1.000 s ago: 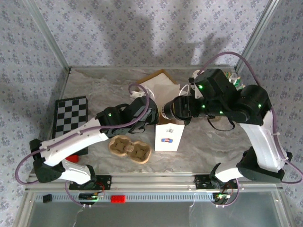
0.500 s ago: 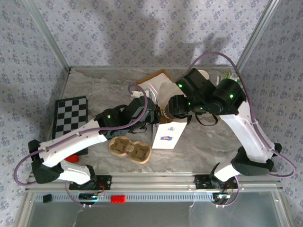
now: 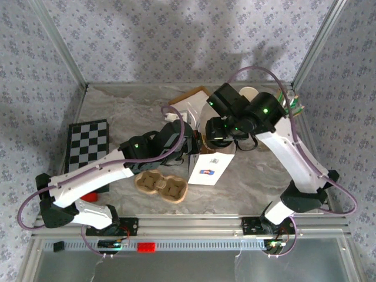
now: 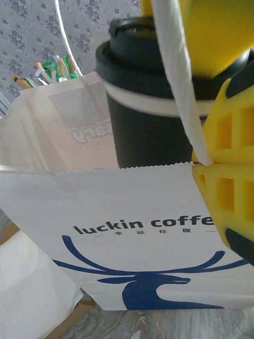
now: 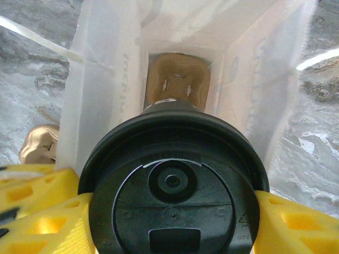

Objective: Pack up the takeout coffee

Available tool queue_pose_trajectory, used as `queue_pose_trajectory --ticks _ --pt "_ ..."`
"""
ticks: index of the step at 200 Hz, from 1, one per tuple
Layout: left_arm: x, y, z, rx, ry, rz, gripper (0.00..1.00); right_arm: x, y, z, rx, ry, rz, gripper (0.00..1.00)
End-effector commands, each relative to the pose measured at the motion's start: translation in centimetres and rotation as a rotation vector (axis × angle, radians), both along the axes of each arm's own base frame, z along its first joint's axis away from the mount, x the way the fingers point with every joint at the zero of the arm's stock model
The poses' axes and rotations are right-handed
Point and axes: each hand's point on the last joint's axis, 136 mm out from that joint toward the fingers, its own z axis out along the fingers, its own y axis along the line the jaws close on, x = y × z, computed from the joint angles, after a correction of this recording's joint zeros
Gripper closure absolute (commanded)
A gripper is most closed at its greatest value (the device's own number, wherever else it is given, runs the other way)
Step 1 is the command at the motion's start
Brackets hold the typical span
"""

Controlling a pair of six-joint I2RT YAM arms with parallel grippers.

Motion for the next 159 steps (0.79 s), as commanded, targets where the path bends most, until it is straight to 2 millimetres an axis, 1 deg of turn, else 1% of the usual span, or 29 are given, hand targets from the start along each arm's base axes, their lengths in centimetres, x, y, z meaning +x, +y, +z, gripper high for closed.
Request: queue_pose_trajectory --ticks 1,14,37,51,78,104,133,142,159 --pt "-0.1 -0.6 1.1 -0.050 -0.018 -0.008 0.98 -2.2 -3.0 -1.6 -0.138 0.138 -0.004 0.43" --pt "-0.1 -0.5 0.9 -0.062 -0.014 0.004 0.99 -1.8 -3.2 -1.7 -0.144 0.137 -0.010 0.43" --pt "0.0 -0.1 0.9 -0.088 -0.010 0.027 1.00 -1.4 -2.7 -2.1 -0.141 0.157 -0.018 0.43" --pt "0.0 0.2 0.8 -0.093 -0.009 0.035 1.00 -1.5 -2.2 -2.6 -0.141 0.181 -0.020 0.43" --pt "0.1 0.8 0.6 -0.106 -0.008 0.063 1.00 -1.6 -1.9 -3.6 -0.152 0.221 -0.038 0.43" --pt "0.1 1.0 0.4 -0.101 -0.008 0.068 0.98 -1.1 -1.0 -4.2 -0.174 0.224 -0.028 0.43" --pt "0.0 1.5 0.6 -0.114 -0.018 0.075 0.93 -1.9 0.3 -5.5 -0.203 0.268 0.018 0.43" --pt "0.1 1.7 0.7 -0.112 -0.022 0.082 0.90 -2.2 0.2 -5.7 -0.218 0.278 0.026 0.43" --pt "0.1 2.1 0.5 -0.102 -0.020 0.089 0.90 -2.2 -0.5 -6.0 -0.240 0.279 0.015 0.43"
